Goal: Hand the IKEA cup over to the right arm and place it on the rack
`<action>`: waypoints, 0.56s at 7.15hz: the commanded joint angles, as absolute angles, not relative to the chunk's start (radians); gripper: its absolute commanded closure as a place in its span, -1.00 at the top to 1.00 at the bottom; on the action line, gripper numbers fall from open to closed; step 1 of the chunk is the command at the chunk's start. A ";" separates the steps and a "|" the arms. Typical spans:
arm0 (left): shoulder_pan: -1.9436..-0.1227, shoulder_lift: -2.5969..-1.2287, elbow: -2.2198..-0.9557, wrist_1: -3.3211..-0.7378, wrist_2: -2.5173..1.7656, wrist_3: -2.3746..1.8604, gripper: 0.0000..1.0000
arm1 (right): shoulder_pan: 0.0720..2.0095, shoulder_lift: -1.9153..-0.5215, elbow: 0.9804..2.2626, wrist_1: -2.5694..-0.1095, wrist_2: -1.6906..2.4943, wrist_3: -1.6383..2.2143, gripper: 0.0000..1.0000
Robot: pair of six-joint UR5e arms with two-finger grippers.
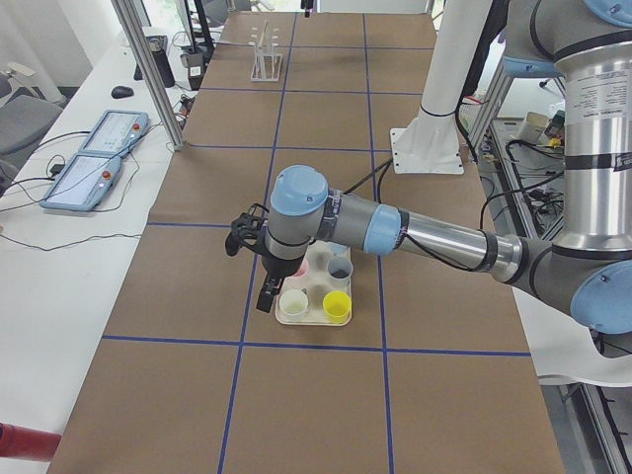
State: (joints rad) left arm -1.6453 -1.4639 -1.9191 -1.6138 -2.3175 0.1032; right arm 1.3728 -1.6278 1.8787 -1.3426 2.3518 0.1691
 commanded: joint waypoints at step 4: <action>-1.476 -1.454 -1.688 -1.980 -2.315 -0.197 1.00 | 1.284 -1.565 1.876 -1.278 2.338 0.225 1.00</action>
